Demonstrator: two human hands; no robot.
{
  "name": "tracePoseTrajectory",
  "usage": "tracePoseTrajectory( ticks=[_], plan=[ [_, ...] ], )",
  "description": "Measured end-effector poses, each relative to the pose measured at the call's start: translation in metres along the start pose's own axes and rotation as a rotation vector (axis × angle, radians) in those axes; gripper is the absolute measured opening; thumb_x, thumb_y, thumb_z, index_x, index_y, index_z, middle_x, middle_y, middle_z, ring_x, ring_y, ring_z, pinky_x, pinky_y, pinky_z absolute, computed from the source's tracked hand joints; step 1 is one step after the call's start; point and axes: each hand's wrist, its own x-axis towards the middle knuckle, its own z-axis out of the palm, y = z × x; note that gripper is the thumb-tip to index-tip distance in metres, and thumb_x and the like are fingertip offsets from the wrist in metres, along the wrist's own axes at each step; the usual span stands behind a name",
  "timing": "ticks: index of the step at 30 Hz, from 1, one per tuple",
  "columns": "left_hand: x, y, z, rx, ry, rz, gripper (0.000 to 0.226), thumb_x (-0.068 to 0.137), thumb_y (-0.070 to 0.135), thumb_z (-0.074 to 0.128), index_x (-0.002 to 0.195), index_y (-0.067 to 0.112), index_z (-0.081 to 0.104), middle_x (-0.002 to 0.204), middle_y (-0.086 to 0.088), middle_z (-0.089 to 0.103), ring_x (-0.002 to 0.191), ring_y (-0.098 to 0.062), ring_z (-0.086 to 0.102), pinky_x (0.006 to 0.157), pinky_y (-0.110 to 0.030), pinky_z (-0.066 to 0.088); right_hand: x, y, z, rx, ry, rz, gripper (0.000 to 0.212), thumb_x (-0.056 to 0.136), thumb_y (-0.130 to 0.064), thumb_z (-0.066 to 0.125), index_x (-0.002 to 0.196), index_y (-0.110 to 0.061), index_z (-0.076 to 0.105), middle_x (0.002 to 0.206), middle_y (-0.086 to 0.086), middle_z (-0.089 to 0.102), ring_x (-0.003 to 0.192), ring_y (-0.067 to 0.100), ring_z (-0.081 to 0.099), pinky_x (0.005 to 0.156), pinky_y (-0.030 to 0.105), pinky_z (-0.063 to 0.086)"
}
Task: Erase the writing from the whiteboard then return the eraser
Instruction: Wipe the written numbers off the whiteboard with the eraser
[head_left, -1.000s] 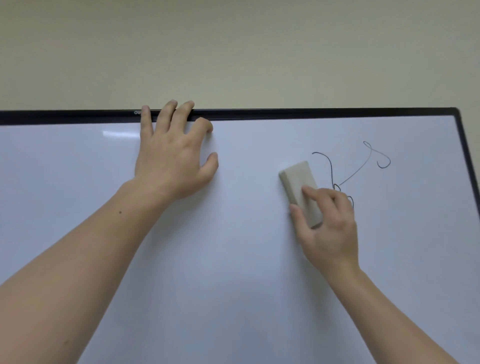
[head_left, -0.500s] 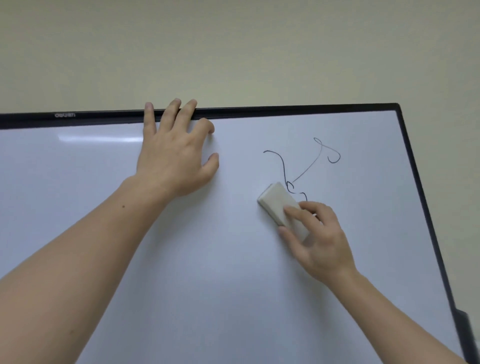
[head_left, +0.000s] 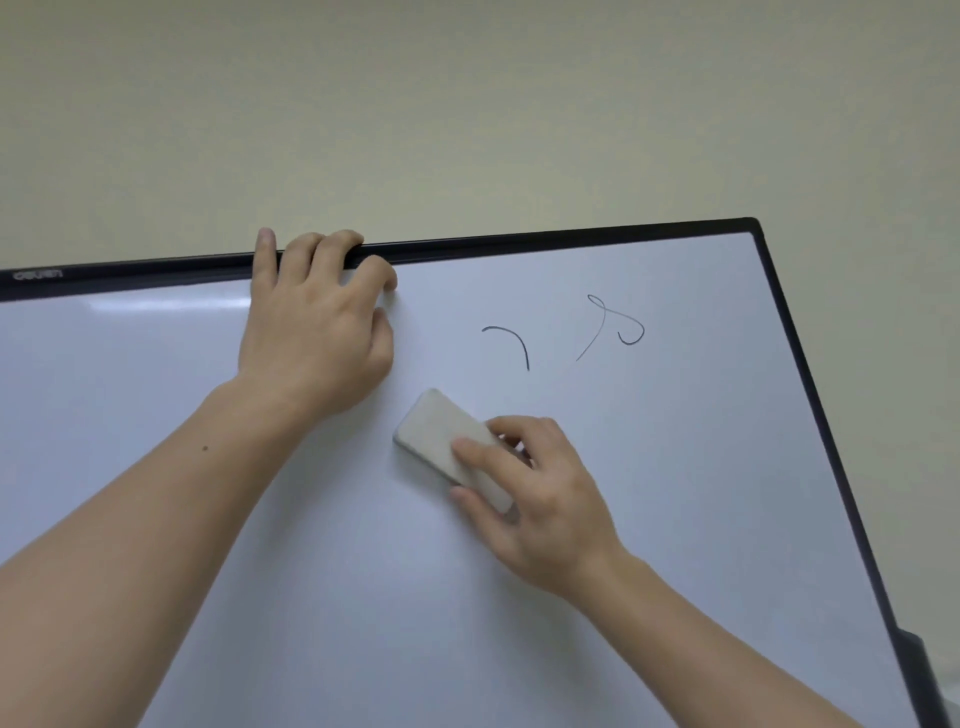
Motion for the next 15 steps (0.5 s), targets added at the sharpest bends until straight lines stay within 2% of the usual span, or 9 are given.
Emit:
tracePoseTrajectory(
  ticks=[2,4,8,9,12,15],
  plan=[
    [0.000,0.000,0.001,0.003,0.011,-0.007,0.038,0.081,0.024,0.042,0.112,0.015,0.062,0.137,-0.016,0.053,0.126,-0.043,0.045,0.117,-0.065,0.014,0.011,0.013,-0.005,-0.023,-0.012,-0.052,0.031,0.086,-0.033,0.072,0.113,-0.017,0.072,0.108,0.014,0.064,0.089,0.030,0.060,0.074,0.040,0.053],
    [0.001,0.001,0.003,0.010,0.021,-0.012,0.038,0.082,0.025,0.043,0.113,0.015,0.061,0.136,-0.016,0.053,0.125,-0.044,0.045,0.118,-0.065,0.014,0.025,0.032,-0.012,-0.046,0.017,-0.019,0.032,0.086,-0.035,0.070,0.111,-0.016,0.073,0.106,0.015,0.064,0.088,0.030,0.060,0.076,0.036,0.052],
    [0.003,0.003,0.006,0.024,0.019,-0.014,0.038,0.082,0.032,0.046,0.114,0.016,0.061,0.135,-0.017,0.053,0.124,-0.045,0.044,0.118,-0.064,0.014,0.054,0.073,-0.027,-0.068,0.171,0.297,0.033,0.085,-0.033,0.072,0.115,-0.018,0.071,0.106,0.011,0.063,0.099,0.031,0.061,0.086,0.018,0.040],
    [0.004,0.003,0.007,0.027,0.018,-0.013,0.039,0.082,0.033,0.047,0.114,0.016,0.061,0.135,-0.018,0.053,0.123,-0.045,0.044,0.118,-0.063,0.014,0.059,0.083,-0.031,-0.068,0.203,0.403,0.034,0.086,-0.032,0.073,0.118,-0.020,0.069,0.110,0.009,0.062,0.105,0.030,0.060,0.088,0.017,0.037],
    [0.004,0.004,0.007,0.042,0.012,-0.014,0.040,0.081,0.034,0.047,0.113,0.016,0.060,0.135,-0.018,0.052,0.122,-0.045,0.044,0.117,-0.061,0.017,0.067,0.103,-0.040,-0.053,0.271,0.660,0.039,0.090,-0.037,0.068,0.127,-0.026,0.062,0.121,0.006,0.057,0.117,0.026,0.055,0.089,0.023,0.036],
    [0.005,0.006,0.007,0.050,0.013,-0.017,0.038,0.079,0.031,0.046,0.112,0.015,0.060,0.132,-0.019,0.053,0.119,-0.045,0.045,0.115,-0.060,0.020,0.071,0.089,-0.032,-0.049,0.298,0.676,0.039,0.090,-0.035,0.068,0.126,-0.024,0.062,0.120,0.008,0.056,0.117,0.028,0.054,0.088,0.019,0.033]
  ],
)
